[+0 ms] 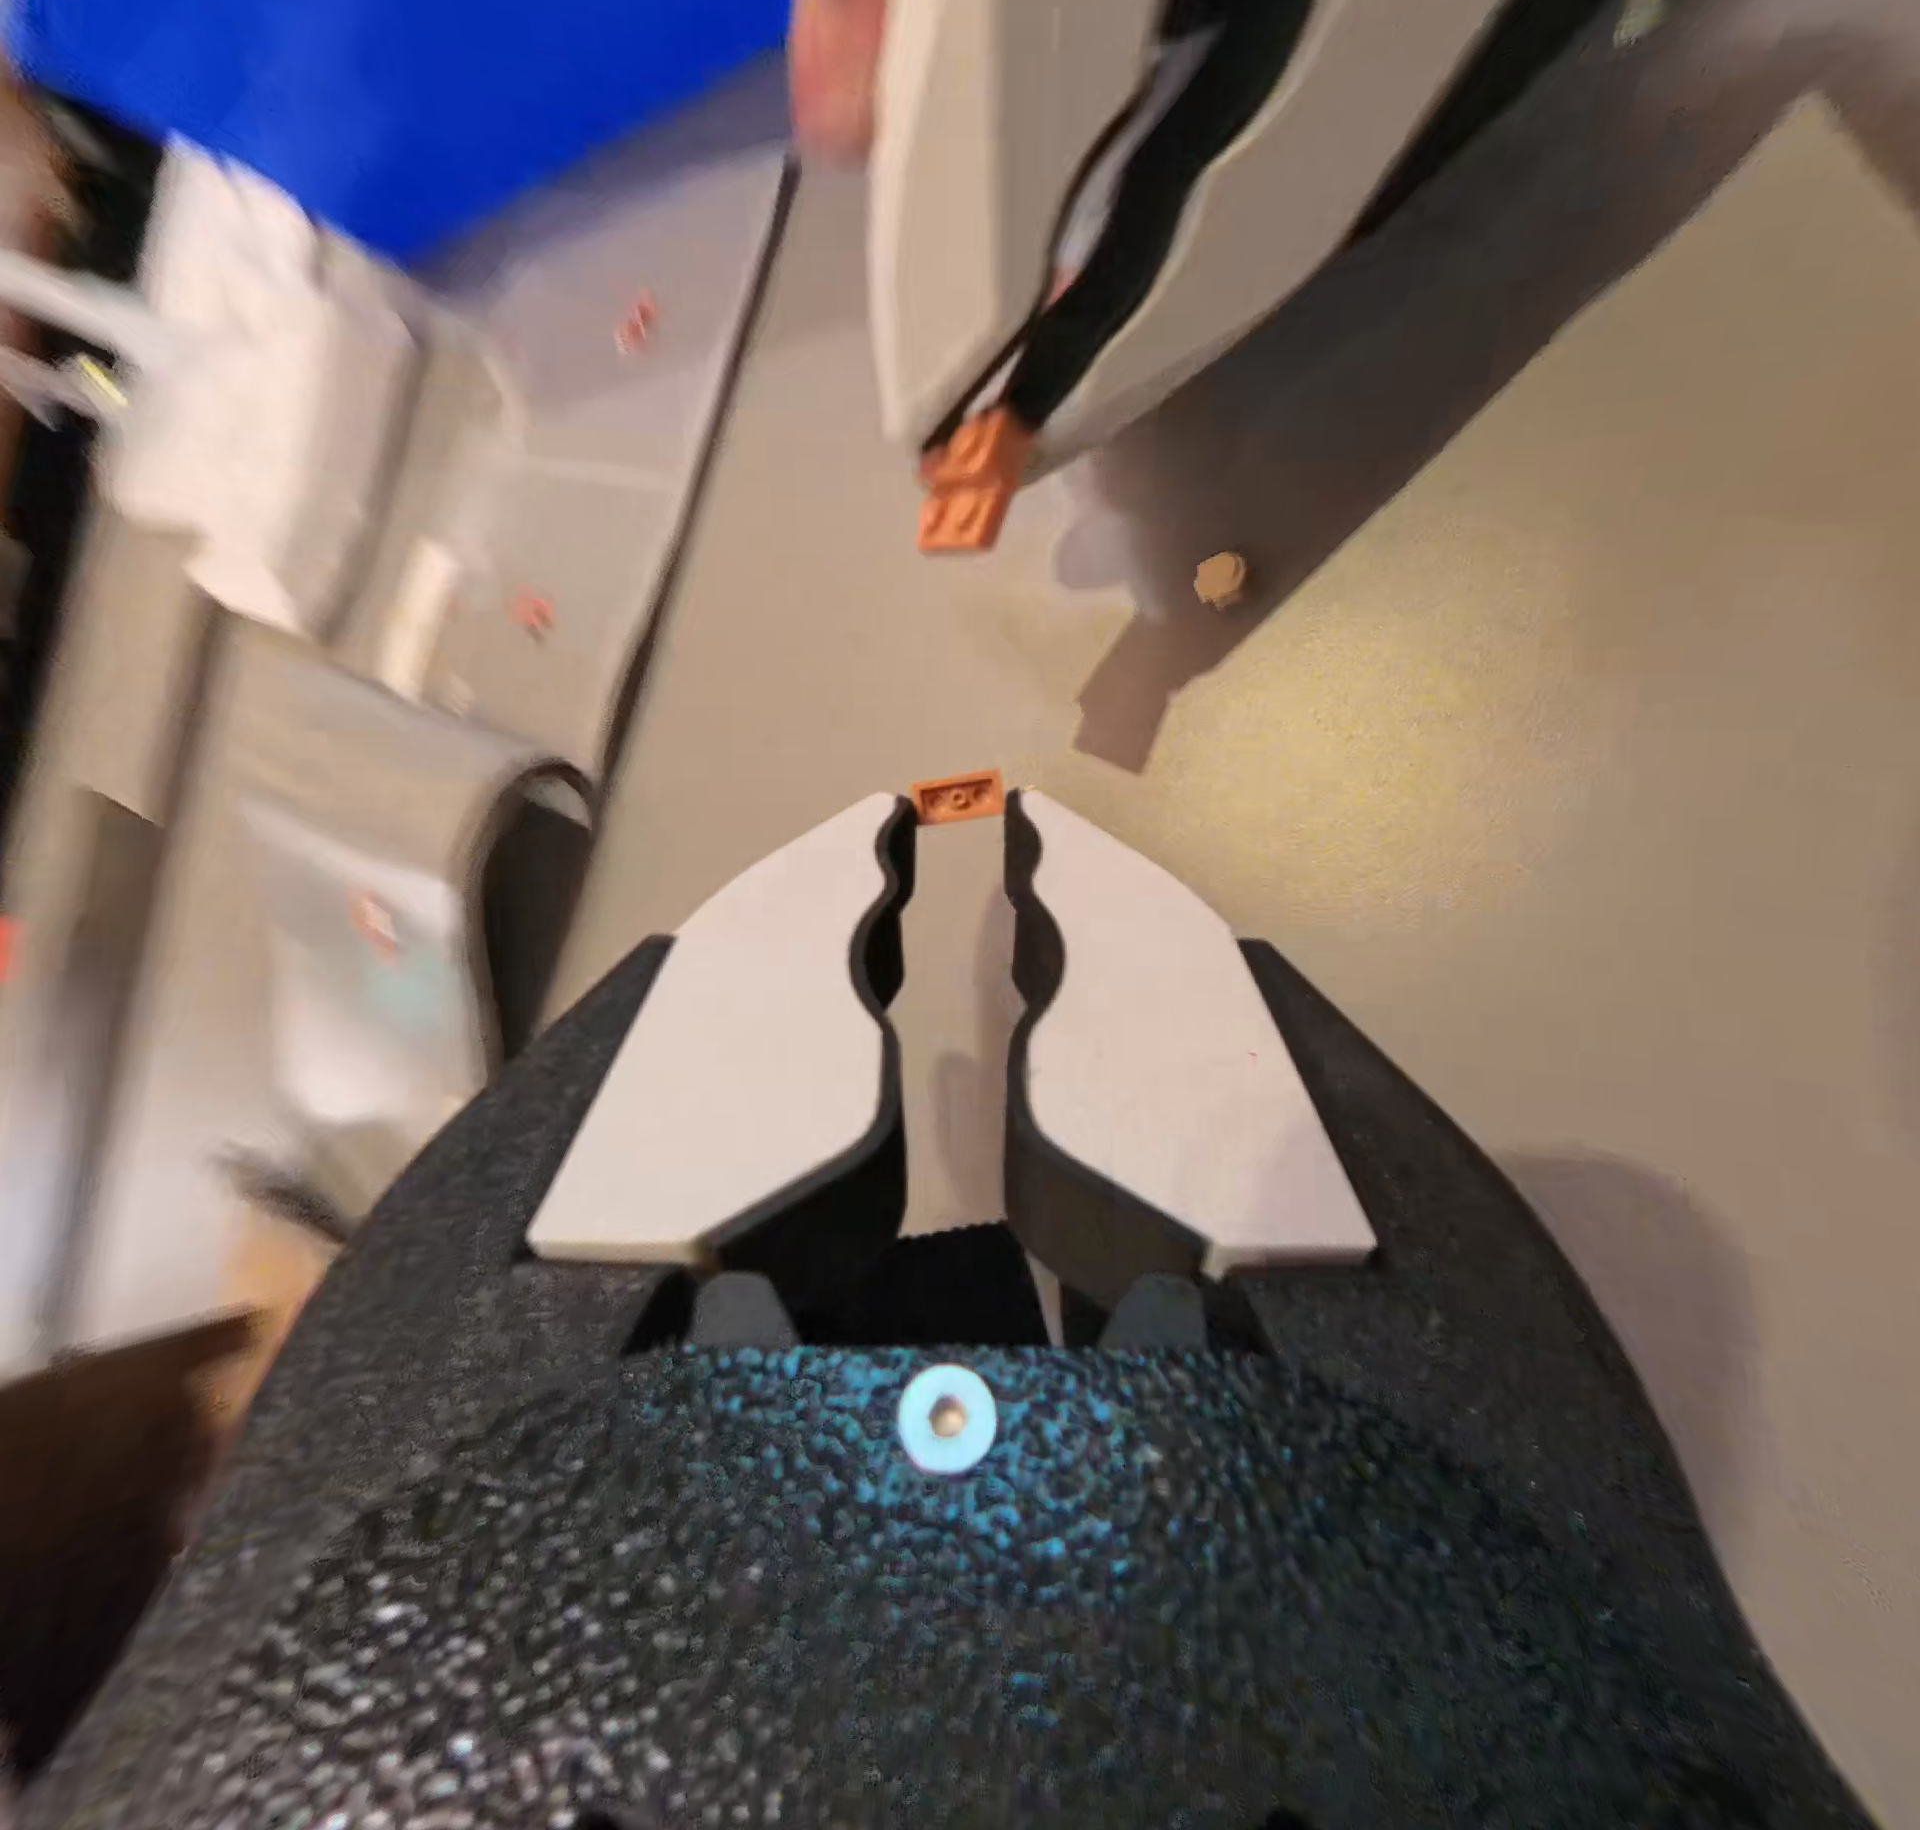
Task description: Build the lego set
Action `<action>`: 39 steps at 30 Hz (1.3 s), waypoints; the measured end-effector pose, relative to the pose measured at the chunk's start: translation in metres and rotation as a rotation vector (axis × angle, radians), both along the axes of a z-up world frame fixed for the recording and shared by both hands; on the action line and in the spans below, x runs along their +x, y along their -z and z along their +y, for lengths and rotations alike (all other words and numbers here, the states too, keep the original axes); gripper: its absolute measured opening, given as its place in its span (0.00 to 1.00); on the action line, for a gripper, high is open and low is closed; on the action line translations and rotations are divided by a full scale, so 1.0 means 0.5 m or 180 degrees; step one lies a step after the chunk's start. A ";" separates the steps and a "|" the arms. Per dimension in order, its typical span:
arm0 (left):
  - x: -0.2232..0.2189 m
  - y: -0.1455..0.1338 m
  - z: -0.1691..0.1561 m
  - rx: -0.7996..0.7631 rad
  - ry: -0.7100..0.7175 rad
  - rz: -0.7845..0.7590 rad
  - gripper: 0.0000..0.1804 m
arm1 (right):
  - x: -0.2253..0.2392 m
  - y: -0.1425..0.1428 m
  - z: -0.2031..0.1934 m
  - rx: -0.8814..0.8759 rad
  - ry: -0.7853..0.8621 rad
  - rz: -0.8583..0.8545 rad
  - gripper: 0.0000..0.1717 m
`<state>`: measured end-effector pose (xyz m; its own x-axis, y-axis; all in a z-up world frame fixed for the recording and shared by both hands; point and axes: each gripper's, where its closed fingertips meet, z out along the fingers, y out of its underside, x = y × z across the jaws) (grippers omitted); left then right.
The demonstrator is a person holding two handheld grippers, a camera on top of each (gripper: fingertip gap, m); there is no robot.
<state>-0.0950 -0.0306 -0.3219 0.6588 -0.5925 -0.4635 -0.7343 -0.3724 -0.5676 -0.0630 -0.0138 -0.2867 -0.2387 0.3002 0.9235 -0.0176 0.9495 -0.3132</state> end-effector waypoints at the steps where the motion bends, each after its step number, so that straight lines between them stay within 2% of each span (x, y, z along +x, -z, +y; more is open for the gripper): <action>1: 0.006 -0.015 0.001 0.0208 0.0204 0.0264 0.09 | 0.000 0.000 0.002 0.0000 0.0009 0.0002 0.05; 3: 0.017 -0.036 -0.001 0.0514 0.0522 0.0632 0.13 | 0.000 0.000 0.004 -0.0004 0.0018 0.0005 0.05; 4: 0.020 -0.039 -0.004 0.0542 0.0592 0.0661 0.14 | 0.000 -0.001 0.005 -0.0007 0.0021 0.0007 0.05; 9: -0.004 -0.026 -0.009 0.0317 0.0421 0.0412 0.17 | 0.002 -0.004 0.008 0.0008 0.0035 0.0011 0.04; 11: -0.004 -0.005 -0.019 0.0053 0.0400 0.0245 0.18 | 0.002 -0.005 0.011 0.0005 0.0050 0.0012 0.04; 16: 0.032 0.025 -0.029 -0.0330 0.0549 -0.0269 0.17 | 0.011 -0.005 0.023 -0.0048 0.0072 -0.0023 0.04; 21: 0.052 0.034 0.002 -0.0413 0.0717 -0.0404 0.12 | 0.020 -0.006 0.030 -0.0135 0.0074 -0.0056 0.05; 25: 0.077 0.047 0.007 -0.0747 0.0781 -0.0620 0.14 | 0.022 -0.004 0.026 -0.0126 0.0061 -0.0076 0.05; 27: 0.074 0.061 0.012 -0.0849 0.0704 -0.0568 0.12 | 0.022 -0.003 0.024 -0.0146 0.0046 -0.0093 0.05; 29: 0.075 0.066 0.013 -0.0945 0.0659 -0.0606 0.02 | 0.022 -0.001 0.023 -0.0153 0.0039 -0.0105 0.05; 30: 0.071 0.070 0.013 -0.0993 0.0635 -0.0573 0.00 | 0.022 0.000 0.023 -0.0152 0.0036 -0.0110 0.05; 32: 0.053 0.059 0.032 -0.0751 0.0557 -0.0343 0.00 | 0.022 -0.002 0.023 -0.0146 0.0044 -0.0098 0.05; 36: 0.044 0.015 0.039 -0.0170 0.0852 0.0293 0.00 | 0.021 -0.010 0.031 -0.0177 0.0092 -0.0055 0.05; 39: 0.062 0.023 0.022 -0.0468 0.0744 -0.0009 0.00 | 0.019 -0.009 0.039 -0.0169 0.0145 -0.0059 0.05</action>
<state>-0.0640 -0.0198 -0.3332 0.4973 -0.7895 -0.3596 -0.8085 -0.2715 -0.5221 -0.0533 0.0055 -0.2821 -0.2405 0.3598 0.9015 0.0316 0.9312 -0.3632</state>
